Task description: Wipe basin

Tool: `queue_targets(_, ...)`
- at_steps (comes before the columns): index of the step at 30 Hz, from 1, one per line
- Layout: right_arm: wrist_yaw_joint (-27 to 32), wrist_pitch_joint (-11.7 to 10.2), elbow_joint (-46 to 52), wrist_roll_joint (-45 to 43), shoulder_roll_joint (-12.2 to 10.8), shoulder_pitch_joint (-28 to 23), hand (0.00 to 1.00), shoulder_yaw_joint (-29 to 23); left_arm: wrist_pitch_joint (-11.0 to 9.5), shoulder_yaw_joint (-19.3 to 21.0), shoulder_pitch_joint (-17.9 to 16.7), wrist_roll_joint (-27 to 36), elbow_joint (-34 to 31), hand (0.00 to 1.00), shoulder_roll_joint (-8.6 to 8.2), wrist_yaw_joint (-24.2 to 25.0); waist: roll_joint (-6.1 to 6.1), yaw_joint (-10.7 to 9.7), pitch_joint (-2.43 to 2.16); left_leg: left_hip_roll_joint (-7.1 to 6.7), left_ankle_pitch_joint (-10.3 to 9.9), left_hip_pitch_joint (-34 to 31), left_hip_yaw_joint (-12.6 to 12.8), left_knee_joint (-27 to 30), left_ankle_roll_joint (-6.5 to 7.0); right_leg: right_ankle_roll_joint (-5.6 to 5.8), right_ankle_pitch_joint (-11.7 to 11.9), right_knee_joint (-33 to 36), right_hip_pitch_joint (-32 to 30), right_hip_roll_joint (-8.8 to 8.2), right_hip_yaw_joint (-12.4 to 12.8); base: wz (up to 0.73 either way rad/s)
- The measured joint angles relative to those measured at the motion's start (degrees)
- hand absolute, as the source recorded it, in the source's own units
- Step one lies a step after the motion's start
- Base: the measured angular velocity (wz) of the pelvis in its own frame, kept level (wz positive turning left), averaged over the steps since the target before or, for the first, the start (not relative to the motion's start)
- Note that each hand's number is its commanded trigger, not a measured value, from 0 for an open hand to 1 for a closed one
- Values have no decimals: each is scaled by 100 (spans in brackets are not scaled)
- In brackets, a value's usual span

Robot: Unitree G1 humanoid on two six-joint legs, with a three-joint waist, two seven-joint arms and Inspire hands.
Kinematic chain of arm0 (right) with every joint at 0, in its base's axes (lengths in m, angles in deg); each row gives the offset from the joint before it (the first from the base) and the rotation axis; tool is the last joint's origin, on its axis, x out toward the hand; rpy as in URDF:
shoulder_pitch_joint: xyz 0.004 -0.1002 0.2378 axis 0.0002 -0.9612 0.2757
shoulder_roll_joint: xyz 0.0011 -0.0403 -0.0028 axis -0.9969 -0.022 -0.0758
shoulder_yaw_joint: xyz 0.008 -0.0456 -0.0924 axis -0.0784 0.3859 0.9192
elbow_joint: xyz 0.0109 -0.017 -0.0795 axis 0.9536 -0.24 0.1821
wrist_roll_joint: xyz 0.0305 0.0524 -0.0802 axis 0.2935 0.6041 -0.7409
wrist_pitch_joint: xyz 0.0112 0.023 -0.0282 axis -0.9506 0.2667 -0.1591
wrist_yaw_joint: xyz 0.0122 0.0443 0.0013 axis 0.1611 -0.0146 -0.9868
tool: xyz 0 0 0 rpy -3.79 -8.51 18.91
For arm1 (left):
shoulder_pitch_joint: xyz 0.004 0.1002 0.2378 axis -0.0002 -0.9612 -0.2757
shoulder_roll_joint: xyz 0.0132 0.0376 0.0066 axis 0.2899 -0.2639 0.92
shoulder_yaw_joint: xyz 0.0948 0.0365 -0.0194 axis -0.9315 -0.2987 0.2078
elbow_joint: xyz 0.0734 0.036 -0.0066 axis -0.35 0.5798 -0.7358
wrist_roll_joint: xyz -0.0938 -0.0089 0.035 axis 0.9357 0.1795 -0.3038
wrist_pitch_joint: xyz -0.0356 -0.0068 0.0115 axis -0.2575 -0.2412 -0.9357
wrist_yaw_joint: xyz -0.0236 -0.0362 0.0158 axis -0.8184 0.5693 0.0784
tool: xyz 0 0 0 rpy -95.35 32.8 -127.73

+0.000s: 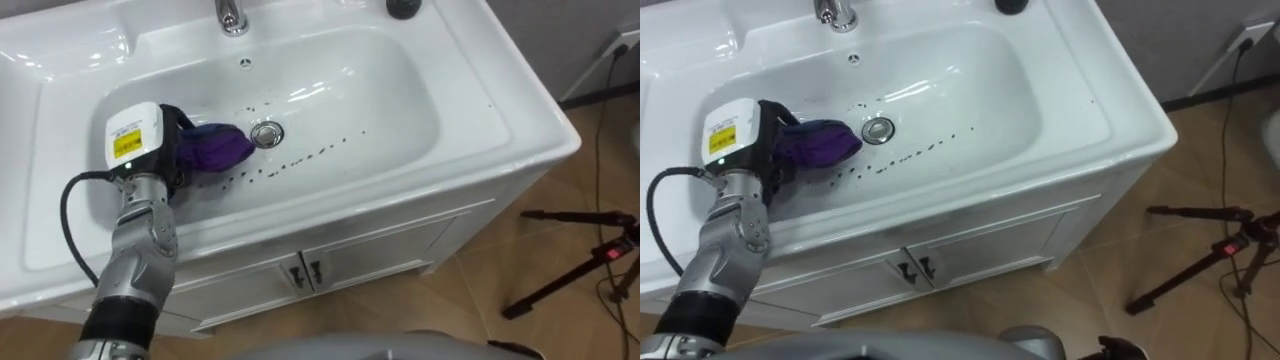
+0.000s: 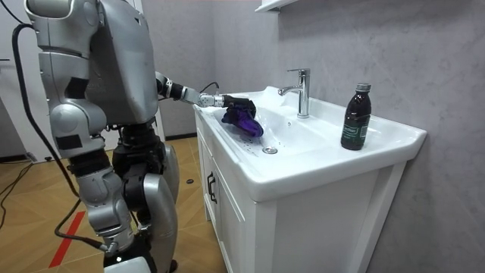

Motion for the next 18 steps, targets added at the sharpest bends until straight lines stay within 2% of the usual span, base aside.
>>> queue_targets(3,-12,24,-22,-298,-25,-8,0,5,83,-72,1,-269,270,100,12,144,15,-36,-14,7,0,10,59,3,0,0,0,51,-29,6,27,-6)
queue_targets(6,-106,123,-30,-338,-33,-21,0,7,84,-121,3,-386,448,100,61,220,42,-99,-32,10,0,25,84,2,0,-1,0,55,-33,12,52,-6)
queue_targets(7,-140,155,-31,-345,-32,-32,0,9,89,-131,7,-434,531,100,68,259,15,-117,-16,14,0,34,101,1,0,-1,0,64,-33,16,66,-8)
queue_targets(10,-199,247,-21,-526,-37,-21,0,7,166,-211,16,-461,612,100,75,380,35,-151,-30,22,0,52,177,0,0,-10,5,76,-30,25,98,-6)
queue_targets(14,-202,325,-17,-540,-38,24,0,9,296,-335,119,-472,717,100,99,461,-10,-252,-39,26,0,57,198,1,0,-14,7,92,-8,18,49,7)
queue_targets(18,-182,352,-22,-549,-28,78,0,4,379,-440,253,-487,888,100,103,538,-34,-267,-32,28,0,102,298,0,0,-14,6,135,-7,12,72,-3)
